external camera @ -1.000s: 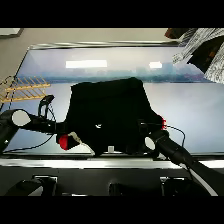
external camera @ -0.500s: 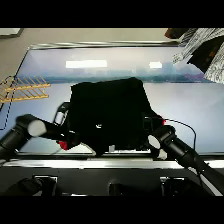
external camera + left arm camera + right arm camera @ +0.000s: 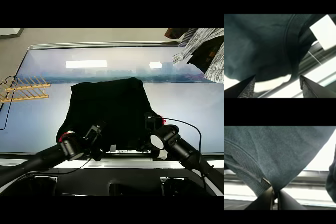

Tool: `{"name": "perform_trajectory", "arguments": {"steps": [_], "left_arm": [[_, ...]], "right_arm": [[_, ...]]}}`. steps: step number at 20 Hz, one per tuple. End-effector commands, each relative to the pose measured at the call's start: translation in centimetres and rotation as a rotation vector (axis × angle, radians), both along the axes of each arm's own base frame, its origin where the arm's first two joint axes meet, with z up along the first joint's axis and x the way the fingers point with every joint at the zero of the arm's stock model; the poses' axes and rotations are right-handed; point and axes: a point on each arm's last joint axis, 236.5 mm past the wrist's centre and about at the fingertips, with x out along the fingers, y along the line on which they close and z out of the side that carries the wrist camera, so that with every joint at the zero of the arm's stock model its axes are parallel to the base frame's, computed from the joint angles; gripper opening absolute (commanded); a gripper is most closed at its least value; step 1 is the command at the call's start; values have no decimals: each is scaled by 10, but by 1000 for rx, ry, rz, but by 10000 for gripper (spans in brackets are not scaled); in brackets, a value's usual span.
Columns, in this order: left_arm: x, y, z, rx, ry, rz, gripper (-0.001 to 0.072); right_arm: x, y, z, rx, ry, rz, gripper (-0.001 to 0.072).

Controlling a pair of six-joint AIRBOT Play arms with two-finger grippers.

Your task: Fold the clothes and pants, and hang the long-sleeved shirts on hangers.

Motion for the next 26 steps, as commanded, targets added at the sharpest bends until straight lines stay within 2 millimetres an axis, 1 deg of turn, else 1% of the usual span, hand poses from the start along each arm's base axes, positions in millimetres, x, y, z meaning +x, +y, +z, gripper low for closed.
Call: {"name": "perform_trajectory", "arguments": {"steps": [1, 5, 6, 7, 8, 9, 11, 12, 13, 15, 16, 17, 18, 19, 20, 22, 24, 25, 26], "left_arm": [[1, -8, -27, 32, 6, -11, 615], [-2, -4, -39, 66, 27, -15, 615], [-2, -4, -42, 73, 31, -14, 601], [-2, -3, -44, 78, 35, -10, 542], [-2, -2, -46, 82, 38, -9, 309], [-2, -2, -46, 81, 40, -5, 38], [3, -2, -40, 75, 46, 20, 25], [9, -1, -32, 66, 52, 47, 24], [18, 0, -19, 39, 49, 85, 24], [33, -3, 17, -92, 64, 197, 23], [33, -8, 35, -188, 103, 265, 23], [28, -17, 52, -281, 150, 302, 23], [23, -28, 68, -358, 169, 284, 23], [18, -41, 81, -427, 178, 258, 23], [13, -53, 90, -484, 194, 263, 23], [4, -89, 114, -643, 242, 289, 23], [0, -122, 142, -801, 257, 332, 22], [-1, -136, 154, -859, 250, 354, 22], [-3, -145, 159, -897, 251, 378, 22]], "right_arm": [[-5, 1, 6, 17, 10, -17, 32], [-7, 0, 13, 28, -4, -24, 32], [-7, 0, 13, 30, -4, -31, 32], [-7, 0, 13, 31, -2, -40, 32], [-7, 0, 14, 32, -2, -42, 32], [-7, 0, 13, 31, 2, -49, 32], [-10, -2, 14, 23, 18, -69, 32], [-8, -8, 16, 0, 16, -82, 32], [-2, -18, 23, -42, -5, -98, 32], [20, -44, 47, -140, -76, -141, 32], [36, -54, 60, -146, -103, -184, 32], [56, -59, 70, -122, -127, -214, 32], [81, -60, 80, -75, -161, -228, 32], [107, -54, 91, -10, -202, -218, 32], [135, -43, 104, 63, -243, -197, 32], [179, -22, 133, 124, -303, -132, 32], [208, -1, 160, 133, -338, -58, 32], [217, 8, 169, 135, -349, -36, 32], [224, 14, 171, 124, -352, -14, 32]]}}
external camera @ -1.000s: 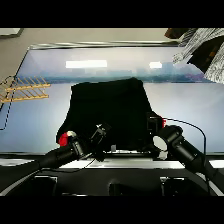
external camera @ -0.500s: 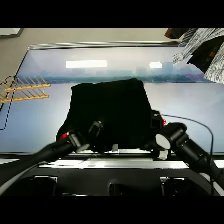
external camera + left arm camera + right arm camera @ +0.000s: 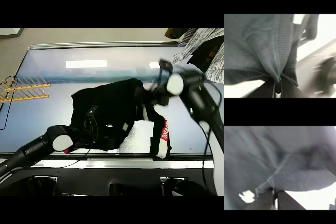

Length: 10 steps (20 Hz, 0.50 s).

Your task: Fold the clothes and pants, and hang the long-sleeved shirts on hangers.

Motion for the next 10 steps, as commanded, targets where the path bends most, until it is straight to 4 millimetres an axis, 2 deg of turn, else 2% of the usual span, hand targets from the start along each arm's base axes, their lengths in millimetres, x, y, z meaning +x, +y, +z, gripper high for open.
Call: {"name": "perform_trajectory", "arguments": {"steps": [1, 2, 4, 7, 10], "left_arm": [[-6, -46, 38, -222, 56, 121, 22], [-9, -51, 28, -208, 82, 129, 23], [-8, -56, -5, -147, 124, 141, 23], [4, -62, -59, -68, 165, 185, 23], [1, -62, -103, 9, 227, 203, 24]], "right_arm": [[36, 17, 16, -28, -35, 87, 32], [35, 10, 1, -74, 7, 83, 32], [32, -8, -32, -177, 90, 83, 31], [18, -13, -87, -200, 180, 77, 31], [13, -9, -133, -151, 210, -4, 33]]}}
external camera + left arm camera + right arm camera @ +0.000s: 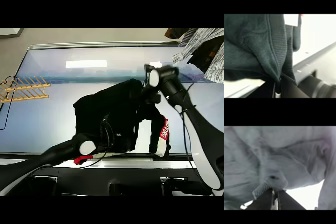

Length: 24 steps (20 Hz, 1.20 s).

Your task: Fold the clothes and pants, and hang the long-sleeved shirts on hangers.

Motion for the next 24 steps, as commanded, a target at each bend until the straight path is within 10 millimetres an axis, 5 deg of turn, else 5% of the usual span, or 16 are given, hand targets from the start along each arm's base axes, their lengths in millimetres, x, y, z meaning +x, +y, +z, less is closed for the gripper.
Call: {"name": "perform_trajectory", "arguments": {"steps": [1, 2, 3, 5, 7, 9, 12, 17, 20, 24], "left_arm": [[2, -2, -46, 64, 60, 32, 25], [4, 0, -51, 75, 64, 35, 31], [8, 2, -53, 80, 50, 26, 65], [20, 9, -50, 84, -4, -6, 352], [39, 22, -41, 95, -101, -74, 420], [59, 45, -30, 133, -201, -152, 420], [95, 83, -12, 232, -366, -249, 420], [153, 101, 33, 343, -643, -338, 419], [175, 99, 53, 391, -741, -355, 419], [193, 98, 48, 446, -777, -377, 419]], "right_arm": [[-8, 5, -52, 42, 40, -82, 33], [-14, 10, -62, 66, 61, -94, 53], [-22, 13, -67, 82, 94, -100, 164], [-34, 9, -58, 80, 139, -93, 457], [-41, -14, -28, 65, 126, -60, 449], [-54, -65, 2, 13, 121, -94, 450], [-89, -119, 15, 51, 162, -239, 471], [-179, -68, -44, 385, 477, -414, 498], [-193, -35, -76, 547, 538, -536, 497], [-201, -23, -108, 621, 551, -691, 497]]}}
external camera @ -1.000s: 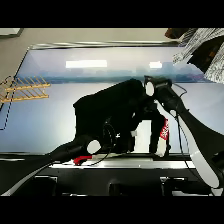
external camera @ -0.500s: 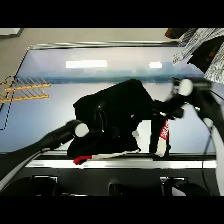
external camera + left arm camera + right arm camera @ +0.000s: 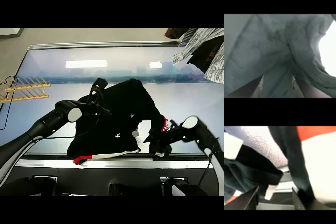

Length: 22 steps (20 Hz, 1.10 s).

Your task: Fold the clothes and pants, and hang the long-sleeved shirts on hangers.

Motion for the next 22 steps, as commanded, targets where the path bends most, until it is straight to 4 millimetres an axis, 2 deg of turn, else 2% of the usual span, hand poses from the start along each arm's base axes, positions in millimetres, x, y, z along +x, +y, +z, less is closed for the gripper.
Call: {"name": "perform_trajectory", "arguments": {"steps": [1, 3, 7, 8, 10, 11, 13, 16, 22], "left_arm": [[18, 2, -4, 63, -55, -20, 419], [21, -1, -11, 70, -45, -22, 419], [33, -11, -21, 79, -37, -24, 419], [35, -14, -26, 83, -34, -29, 420], [35, -24, -35, 123, -66, -104, 419], [32, -32, -39, 154, -97, -174, 419], [25, -51, -46, 188, -146, -292, 418], [27, -81, -47, 145, -183, -310, 417], [12, -112, -57, 115, -227, -481, 418]], "right_arm": [[-8, 14, -25, 61, 43, -162, 497], [-15, 17, -31, 74, 64, -191, 499], [-9, 31, -33, 89, 37, -209, 500], [-9, 36, -34, 82, 34, -205, 470], [-12, 42, -35, 75, 27, -184, 113], [-12, 41, -35, 74, 27, -182, 32], [-11, 40, -32, 71, 10, -176, 32], [-11, 41, -22, 78, -26, -160, 32], [-13, 40, -18, 75, -36, -151, 32]]}}
